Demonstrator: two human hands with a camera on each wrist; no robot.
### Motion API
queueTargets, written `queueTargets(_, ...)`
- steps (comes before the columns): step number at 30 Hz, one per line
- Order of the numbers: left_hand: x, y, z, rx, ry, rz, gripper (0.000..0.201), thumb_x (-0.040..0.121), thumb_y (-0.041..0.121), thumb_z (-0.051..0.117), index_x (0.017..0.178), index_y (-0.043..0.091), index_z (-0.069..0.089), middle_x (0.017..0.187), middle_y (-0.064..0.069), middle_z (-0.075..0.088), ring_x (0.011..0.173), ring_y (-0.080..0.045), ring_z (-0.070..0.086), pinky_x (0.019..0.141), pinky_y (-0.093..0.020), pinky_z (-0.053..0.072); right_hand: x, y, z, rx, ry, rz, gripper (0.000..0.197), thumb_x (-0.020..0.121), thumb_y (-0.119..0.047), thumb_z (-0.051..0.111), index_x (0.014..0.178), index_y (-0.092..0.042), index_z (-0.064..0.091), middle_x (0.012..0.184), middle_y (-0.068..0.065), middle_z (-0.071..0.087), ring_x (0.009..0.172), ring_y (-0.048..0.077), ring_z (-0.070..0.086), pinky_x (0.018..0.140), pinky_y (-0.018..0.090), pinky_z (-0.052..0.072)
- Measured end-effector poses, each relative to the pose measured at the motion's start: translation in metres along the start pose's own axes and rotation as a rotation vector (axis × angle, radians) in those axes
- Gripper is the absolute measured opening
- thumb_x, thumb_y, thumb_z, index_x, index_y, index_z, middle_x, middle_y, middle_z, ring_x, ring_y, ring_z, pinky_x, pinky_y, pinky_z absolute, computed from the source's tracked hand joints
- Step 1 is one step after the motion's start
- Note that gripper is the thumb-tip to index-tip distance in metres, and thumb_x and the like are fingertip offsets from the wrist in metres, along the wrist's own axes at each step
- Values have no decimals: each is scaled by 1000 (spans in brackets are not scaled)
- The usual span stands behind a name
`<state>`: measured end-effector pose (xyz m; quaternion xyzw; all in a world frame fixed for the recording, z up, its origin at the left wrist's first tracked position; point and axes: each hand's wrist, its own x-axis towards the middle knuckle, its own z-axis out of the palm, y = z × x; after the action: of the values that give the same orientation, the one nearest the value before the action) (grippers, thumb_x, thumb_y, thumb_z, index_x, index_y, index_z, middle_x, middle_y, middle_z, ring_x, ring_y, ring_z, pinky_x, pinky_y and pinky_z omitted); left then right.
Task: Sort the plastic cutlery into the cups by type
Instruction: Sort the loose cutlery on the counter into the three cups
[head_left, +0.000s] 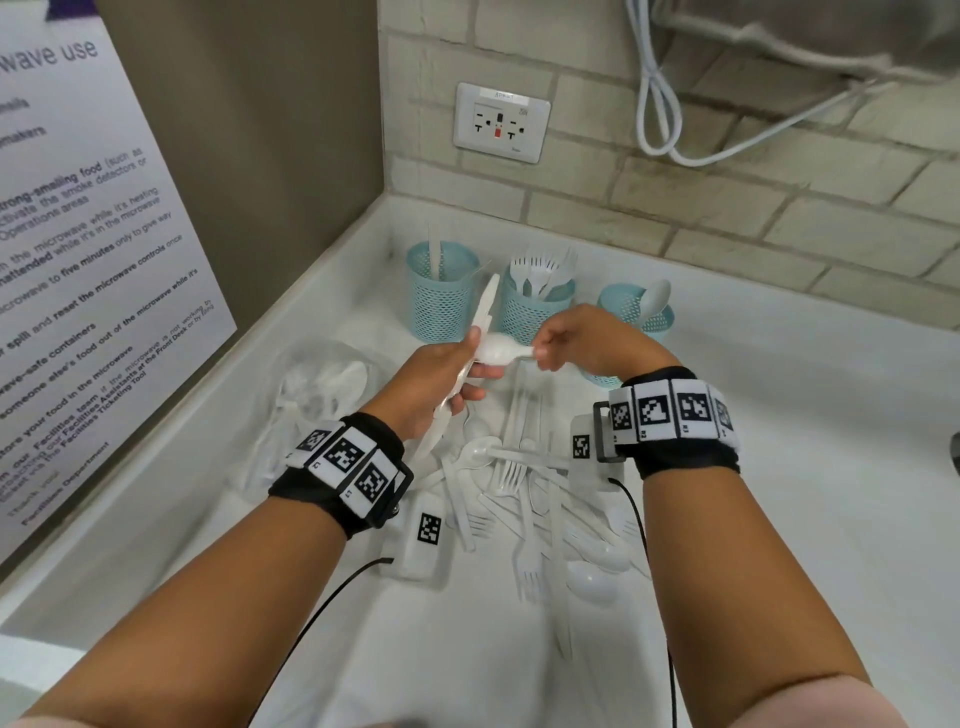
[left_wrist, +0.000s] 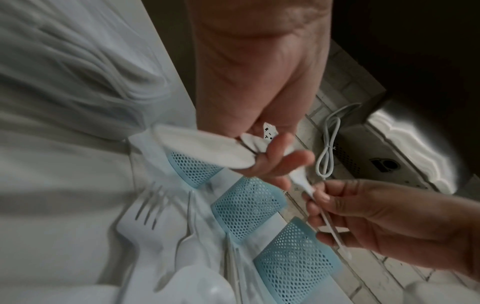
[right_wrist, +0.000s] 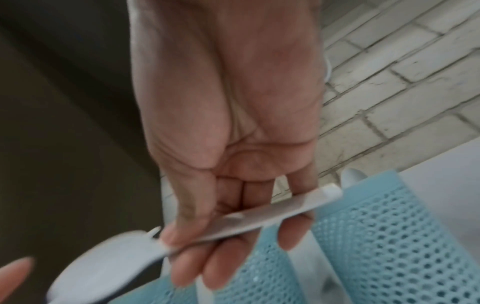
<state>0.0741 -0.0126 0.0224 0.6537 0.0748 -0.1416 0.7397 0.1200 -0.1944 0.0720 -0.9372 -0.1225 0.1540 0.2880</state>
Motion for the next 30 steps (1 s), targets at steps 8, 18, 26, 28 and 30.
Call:
queueTargets(8,2,5,3,-72,-50,-112,28,101,22,36,97,10,61,86,-4,63,51,-6,40,38,-13,27,9,34,-37,647,1062,12,18,86,-7,55,85,-22,44,92,3,65,88,20,63,80,29,48)
queueTargets(18,5,-1,-2,-128,-23,-97,25,99,14,37,110,4,57,89,-5,63,60,-9,47,46,-15,37,18,65,-11,443,1049,258,23,94,-12,45,115,-2,45,95,13,58,100,30,59,81,29,44)
queueTargets(26,4,-5,-3,-168,-40,-19,21,98,11,46,113,4,59,90,-6,66,68,-8,66,59,-14,53,22,63,-7,548,982,184,48,86,-3,46,133,-7,36,126,16,54,115,27,53,93,24,40)
queueTargets(28,4,-5,-4,-169,-38,-11,19,96,8,49,112,4,59,91,-6,68,69,-8,69,60,-16,54,23,57,-4,423,1085,114,50,84,-5,50,133,-4,39,128,17,51,119,30,49,98,29,38)
queueTargets(30,3,-4,-4,-172,-37,-3,20,95,6,50,113,1,59,92,-8,69,69,-8,70,61,-17,55,23,47,0,203,1220,-42,47,79,-8,53,125,-1,48,123,17,54,114,31,48,96,32,37)
